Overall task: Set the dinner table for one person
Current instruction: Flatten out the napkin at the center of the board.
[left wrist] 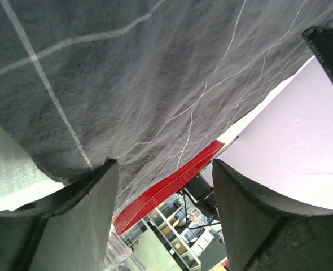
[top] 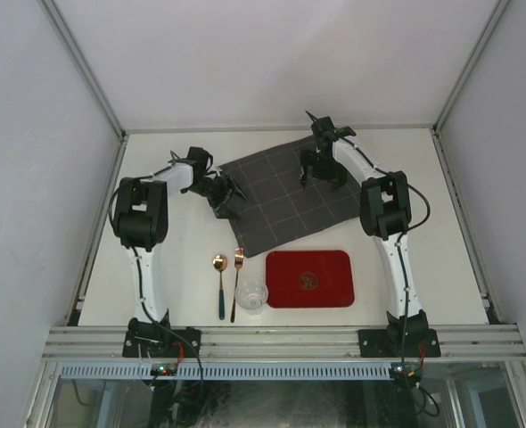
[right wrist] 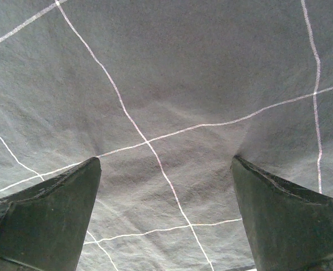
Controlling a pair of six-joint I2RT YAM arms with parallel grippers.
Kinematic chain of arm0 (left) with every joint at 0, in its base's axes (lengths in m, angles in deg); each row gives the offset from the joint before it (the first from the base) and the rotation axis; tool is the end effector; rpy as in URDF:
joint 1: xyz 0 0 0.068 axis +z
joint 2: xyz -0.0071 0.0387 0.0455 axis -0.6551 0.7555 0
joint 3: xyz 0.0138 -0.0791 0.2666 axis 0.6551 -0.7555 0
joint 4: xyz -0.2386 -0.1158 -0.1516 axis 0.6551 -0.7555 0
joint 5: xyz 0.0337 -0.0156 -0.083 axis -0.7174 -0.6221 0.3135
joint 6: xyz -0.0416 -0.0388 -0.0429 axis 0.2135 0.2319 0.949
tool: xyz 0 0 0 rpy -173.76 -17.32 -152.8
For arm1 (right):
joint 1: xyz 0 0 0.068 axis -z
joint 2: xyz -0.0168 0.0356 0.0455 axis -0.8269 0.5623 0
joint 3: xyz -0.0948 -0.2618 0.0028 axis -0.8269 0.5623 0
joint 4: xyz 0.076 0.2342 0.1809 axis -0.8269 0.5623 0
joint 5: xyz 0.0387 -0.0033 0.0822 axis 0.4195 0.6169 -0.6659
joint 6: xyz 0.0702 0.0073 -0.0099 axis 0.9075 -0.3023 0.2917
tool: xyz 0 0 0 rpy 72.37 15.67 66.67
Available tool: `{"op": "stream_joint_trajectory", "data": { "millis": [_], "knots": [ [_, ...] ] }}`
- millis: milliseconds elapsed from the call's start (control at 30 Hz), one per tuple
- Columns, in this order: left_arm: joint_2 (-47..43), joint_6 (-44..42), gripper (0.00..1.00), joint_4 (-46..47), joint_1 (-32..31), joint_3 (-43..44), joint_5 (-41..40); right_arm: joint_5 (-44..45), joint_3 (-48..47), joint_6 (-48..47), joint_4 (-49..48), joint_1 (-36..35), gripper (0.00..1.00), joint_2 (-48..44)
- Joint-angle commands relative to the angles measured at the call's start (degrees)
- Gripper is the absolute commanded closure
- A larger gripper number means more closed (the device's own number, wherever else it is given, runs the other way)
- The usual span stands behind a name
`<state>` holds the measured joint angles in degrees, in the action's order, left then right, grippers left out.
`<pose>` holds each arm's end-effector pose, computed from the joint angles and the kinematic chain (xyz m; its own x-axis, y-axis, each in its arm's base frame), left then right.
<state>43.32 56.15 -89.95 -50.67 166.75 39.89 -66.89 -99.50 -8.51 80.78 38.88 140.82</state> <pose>0.4578 -0.1183 0.0921 -0.8989 -0.3611 0.2483 -0.4309 0.6257 -0.6502 0.5404 0.1642 0.1342 -0.9634 0.0511 -0.2632 0.0282 0.9955 0.0899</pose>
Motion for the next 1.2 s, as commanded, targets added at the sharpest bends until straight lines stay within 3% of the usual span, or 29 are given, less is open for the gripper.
{"op": "stream_joint_trajectory", "data": {
  "millis": [0,500,767,967,1167],
  "knots": [
    [0.6,3.4,0.29,-0.5,-0.1,4.5,-0.5,0.5,4.4,-0.8,0.9,1.3,0.01,-0.8],
    [6.7,-4.0,0.30,-13.3,1.4,16.9,-10.3,0.9,17.2,0.5,-3.3,0.9,0.01,-9.7],
    [8.1,-10.3,0.32,-19.5,1.5,22.0,-16.5,1.3,17.2,1.2,-2.8,-0.2,0.01,-10.8],
    [2.1,-14.4,0.32,-19.6,-0.5,23.1,-21.8,1.5,15.7,1.5,-2.0,-0.9,0.01,-11.2],
    [1.6,-19.9,0.31,-24.9,-4.8,33.1,-31.5,2.2,14.9,1.9,-1.3,-1.4,0.01,-12.2]
  ]
}}
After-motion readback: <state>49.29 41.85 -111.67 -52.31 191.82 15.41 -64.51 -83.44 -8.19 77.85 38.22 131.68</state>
